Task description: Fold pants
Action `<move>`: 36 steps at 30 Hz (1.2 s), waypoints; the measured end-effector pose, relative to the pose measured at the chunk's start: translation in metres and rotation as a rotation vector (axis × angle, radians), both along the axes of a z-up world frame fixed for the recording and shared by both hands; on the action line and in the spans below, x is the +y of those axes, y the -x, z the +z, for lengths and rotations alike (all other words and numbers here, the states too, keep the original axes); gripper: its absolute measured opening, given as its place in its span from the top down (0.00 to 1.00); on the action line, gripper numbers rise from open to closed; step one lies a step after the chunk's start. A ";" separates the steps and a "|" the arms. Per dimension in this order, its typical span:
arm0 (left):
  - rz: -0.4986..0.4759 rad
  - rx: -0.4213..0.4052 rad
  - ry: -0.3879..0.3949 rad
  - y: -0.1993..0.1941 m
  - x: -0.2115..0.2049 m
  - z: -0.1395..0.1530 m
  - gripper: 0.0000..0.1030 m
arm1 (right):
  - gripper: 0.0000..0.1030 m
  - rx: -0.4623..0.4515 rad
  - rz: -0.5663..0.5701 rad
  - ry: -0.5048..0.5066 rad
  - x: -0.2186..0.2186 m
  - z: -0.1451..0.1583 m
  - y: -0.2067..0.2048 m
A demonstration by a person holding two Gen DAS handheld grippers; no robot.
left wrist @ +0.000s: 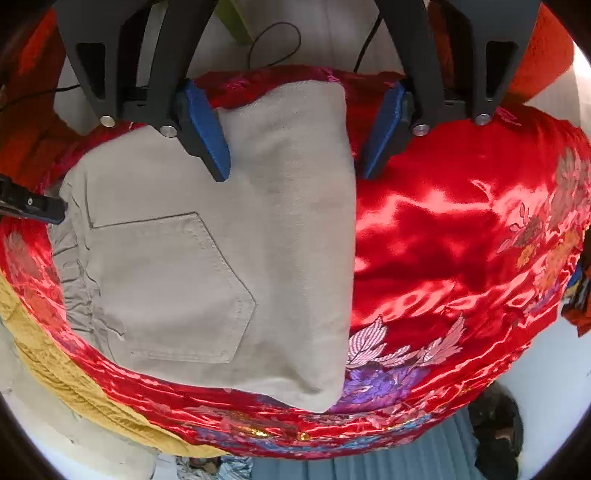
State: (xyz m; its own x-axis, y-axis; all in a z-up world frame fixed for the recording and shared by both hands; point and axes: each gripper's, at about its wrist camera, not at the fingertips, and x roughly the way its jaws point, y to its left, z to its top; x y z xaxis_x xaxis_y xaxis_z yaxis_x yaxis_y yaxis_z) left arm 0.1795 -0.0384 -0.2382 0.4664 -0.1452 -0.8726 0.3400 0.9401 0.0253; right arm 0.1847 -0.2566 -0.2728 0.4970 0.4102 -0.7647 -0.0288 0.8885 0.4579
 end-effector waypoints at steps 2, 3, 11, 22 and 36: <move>0.012 0.003 0.005 0.000 0.003 0.002 0.21 | 0.96 -0.002 -0.001 0.001 0.000 0.000 0.000; 0.014 0.004 0.010 0.001 0.004 0.003 0.20 | 0.96 -0.004 -0.002 0.003 0.000 0.000 0.000; 0.054 -0.032 0.132 -0.008 0.043 0.057 0.19 | 0.34 -0.218 -0.163 -0.083 -0.049 0.051 0.033; 0.113 0.210 0.263 -0.087 0.059 0.012 0.19 | 0.34 0.065 -0.109 -0.377 -0.099 -0.001 -0.018; -0.042 0.189 0.107 -0.073 -0.011 0.028 0.77 | 0.64 0.182 -0.026 -0.208 -0.056 -0.019 -0.074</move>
State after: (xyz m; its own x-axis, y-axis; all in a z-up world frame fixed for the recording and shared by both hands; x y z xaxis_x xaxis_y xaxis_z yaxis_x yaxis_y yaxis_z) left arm 0.2521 -0.0498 -0.2103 0.2872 -0.2577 -0.9226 0.3684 0.9188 -0.1419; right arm 0.2587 -0.3128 -0.2913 0.3716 0.5563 -0.7432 0.0924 0.7744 0.6259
